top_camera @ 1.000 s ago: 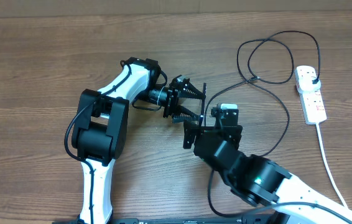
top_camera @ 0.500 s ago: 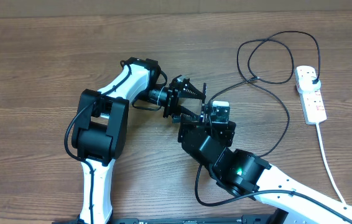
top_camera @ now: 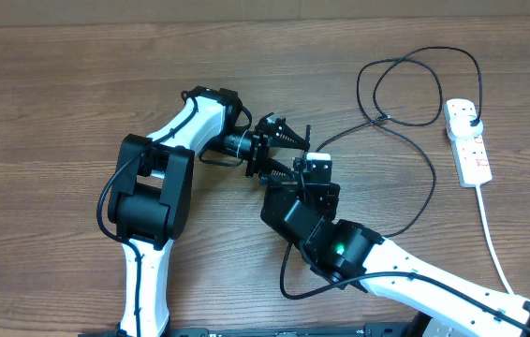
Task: Plug charger to phone and switch on socket
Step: 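Position the right gripper beside the smartphone's bottom edge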
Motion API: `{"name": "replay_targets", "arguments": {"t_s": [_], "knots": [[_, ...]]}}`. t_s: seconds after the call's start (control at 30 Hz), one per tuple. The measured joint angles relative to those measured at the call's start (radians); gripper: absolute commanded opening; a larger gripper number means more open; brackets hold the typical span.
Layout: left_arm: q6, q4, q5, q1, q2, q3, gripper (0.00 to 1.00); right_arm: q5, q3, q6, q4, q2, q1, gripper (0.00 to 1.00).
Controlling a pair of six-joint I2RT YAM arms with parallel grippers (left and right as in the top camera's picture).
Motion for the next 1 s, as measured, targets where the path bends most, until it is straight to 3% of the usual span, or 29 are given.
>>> {"name": "replay_targets", "arguments": {"t_s": [0.33,1.0], "knots": [[0.000,0.000,0.000,0.000,0.000,0.000,0.54,0.030,0.000,-0.076,0.073,0.000,0.000,0.74],[0.000,0.000,-0.001,0.000,0.000,0.000,0.54,0.082,0.000,-0.100,0.037,0.000,0.000,0.35]]}}
